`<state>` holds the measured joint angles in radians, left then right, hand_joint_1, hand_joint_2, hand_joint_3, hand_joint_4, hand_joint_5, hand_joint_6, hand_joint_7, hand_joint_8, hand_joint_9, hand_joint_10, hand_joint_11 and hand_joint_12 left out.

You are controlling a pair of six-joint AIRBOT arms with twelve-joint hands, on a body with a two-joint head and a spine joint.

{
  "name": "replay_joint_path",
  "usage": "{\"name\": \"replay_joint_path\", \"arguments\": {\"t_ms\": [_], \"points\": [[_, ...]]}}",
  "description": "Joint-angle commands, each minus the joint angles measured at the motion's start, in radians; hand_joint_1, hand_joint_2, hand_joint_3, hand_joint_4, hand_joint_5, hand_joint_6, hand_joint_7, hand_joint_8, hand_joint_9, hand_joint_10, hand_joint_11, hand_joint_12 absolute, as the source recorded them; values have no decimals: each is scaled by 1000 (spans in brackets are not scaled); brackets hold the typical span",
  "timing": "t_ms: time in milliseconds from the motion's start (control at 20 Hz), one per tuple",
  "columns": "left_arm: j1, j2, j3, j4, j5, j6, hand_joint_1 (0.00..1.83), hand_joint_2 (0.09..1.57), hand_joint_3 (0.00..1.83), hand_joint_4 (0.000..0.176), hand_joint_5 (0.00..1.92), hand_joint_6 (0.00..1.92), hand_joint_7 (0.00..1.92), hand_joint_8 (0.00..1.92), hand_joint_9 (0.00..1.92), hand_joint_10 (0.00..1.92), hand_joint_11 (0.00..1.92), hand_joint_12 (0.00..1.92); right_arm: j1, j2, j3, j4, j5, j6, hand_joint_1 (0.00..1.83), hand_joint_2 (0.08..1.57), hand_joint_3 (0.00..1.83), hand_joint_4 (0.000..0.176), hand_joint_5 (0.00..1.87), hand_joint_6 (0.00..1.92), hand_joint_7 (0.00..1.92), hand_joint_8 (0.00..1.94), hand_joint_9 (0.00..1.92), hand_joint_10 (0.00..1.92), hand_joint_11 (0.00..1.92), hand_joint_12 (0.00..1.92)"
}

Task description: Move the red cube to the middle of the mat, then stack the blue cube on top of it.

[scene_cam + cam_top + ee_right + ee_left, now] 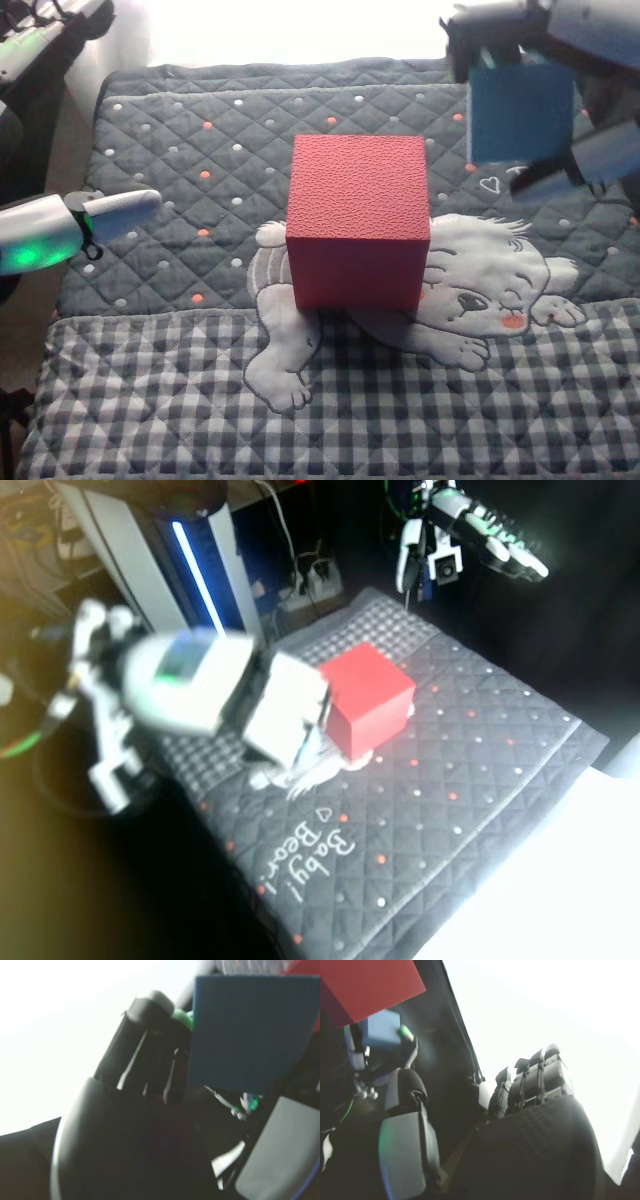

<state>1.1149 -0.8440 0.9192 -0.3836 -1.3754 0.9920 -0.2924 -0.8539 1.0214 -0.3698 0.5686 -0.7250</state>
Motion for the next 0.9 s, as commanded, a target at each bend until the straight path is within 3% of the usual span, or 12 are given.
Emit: {"name": "replay_joint_path", "arguments": {"t_ms": [0,50,100,150,250,350,400,500,600,750,800,850], "points": [[-7,5,-2,13,-133,-4,689,1000,8,66,60,6,0,0,0,0,0,0,34,9,-4,-9,111,18,1242,1071,664,0,108,1560,596,1902,910,1921,1047,1921],[-6,4,0,10,-131,-4,667,998,6,44,66,7,0,0,0,0,0,0,78,9,-8,-48,117,35,1283,1017,712,0,21,676,613,1853,880,1921,983,1921],[-4,4,1,8,-131,-4,659,995,4,54,61,4,0,0,0,0,0,0,107,5,-11,-69,120,41,1280,1044,665,0,153,984,595,1844,828,1921,912,1921],[-4,3,2,7,-130,-4,662,992,3,61,58,2,0,0,0,0,0,0,123,1,-15,-81,129,41,1440,933,819,0,186,992,590,1849,697,1921,880,1921],[-4,0,6,5,-129,-4,665,989,1,73,55,1,0,0,0,0,0,0,139,-11,-19,-91,143,42,1279,1060,632,0,146,663,592,1828,809,1921,850,1921],[-4,-4,8,1,-129,-4,664,990,1,62,54,1,0,0,0,0,1,0,138,-51,-7,-91,146,42,1263,1147,426,0,195,661,586,1754,751,1921,795,1921],[-3,-3,8,-1,-130,-4,689,986,0,64,61,4,0,0,0,0,9,4,132,-77,5,-89,146,41,1148,1306,139,0,430,1458,562,1730,719,1921,772,1921],[-1,-4,9,-1,-130,-4,736,982,0,73,72,5,0,0,0,0,0,0,90,-145,48,-57,144,44,1287,1287,50,0,96,462,625,1645,827,1921,897,1921],[-1,-8,11,-1,-130,-4,757,982,0,73,77,6,0,0,0,0,0,0,72,-170,68,-53,144,72,1277,1300,69,0,63,328,589,1685,820,1921,927,1921],[-1,-9,11,-4,-128,-4,717,972,0,110,72,2,0,0,0,0,0,0,31,-212,100,-53,143,118,1271,1314,60,0,134,362,566,1720,750,1921,891,1901],[-1,-10,11,-5,-128,-4,713,974,0,108,70,1,0,0,0,0,0,0,20,-217,104,-53,143,124,1175,1334,24,0,516,1122,575,1855,654,1921,769,1917],[0,-12,11,-7,-128,-4,713,975,0,115,67,0,0,0,0,0,0,0,10,-225,109,-50,143,126,1134,1379,9,0,409,1427,620,1836,674,1921,770,1920]]}}
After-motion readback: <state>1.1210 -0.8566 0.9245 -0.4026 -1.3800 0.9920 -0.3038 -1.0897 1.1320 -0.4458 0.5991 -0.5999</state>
